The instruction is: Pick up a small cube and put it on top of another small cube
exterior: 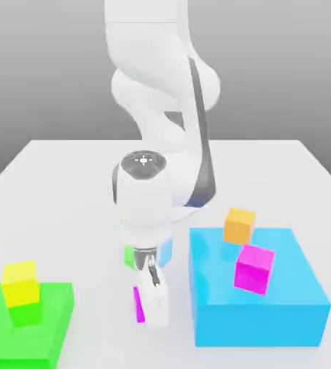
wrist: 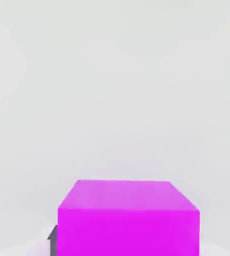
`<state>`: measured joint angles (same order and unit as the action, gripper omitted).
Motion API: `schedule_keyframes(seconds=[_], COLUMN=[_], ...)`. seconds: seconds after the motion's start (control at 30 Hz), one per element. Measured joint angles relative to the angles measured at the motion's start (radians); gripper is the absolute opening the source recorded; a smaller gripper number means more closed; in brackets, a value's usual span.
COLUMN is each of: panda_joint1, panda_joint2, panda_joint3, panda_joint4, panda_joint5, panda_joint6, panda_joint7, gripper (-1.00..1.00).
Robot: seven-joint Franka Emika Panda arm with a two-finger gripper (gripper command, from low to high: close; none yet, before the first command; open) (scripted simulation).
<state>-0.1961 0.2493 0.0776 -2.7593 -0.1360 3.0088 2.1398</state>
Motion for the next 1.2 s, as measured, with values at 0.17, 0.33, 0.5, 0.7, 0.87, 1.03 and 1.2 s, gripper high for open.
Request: schedule_keyframes(seconds=[0.17, 0.33, 0.5, 0.7, 0.87, 1.03, 1.2], panda_joint1=[-0.019, 0.080, 0.175, 0.293, 0.396, 0.421, 0.420], panda_joint2=[-0.176, -0.357, -0.534, -0.733, -0.884, -0.810, -0.732], panda_joint3=[0.053, 0.089, 0.125, 0.172, 0.211, 0.246, 0.263], panda_joint4=[-0.034, -0.059, -0.084, -0.116, -0.145, -0.194, -0.222], panda_joint5=[0.102, 0.211, 0.279, 0.334, 0.369, 0.392, 0.402], panda_joint6=[-0.140, -0.290, -0.438, -0.604, -0.727, -0.607, -0.501], panda_joint7=[-0.075, -0.129, -0.150, -0.155, -0.145, -0.143, -0.143], gripper=[-1.00, -1.00, -1.00, -1.00, -1.00, -1.00, 1.00])
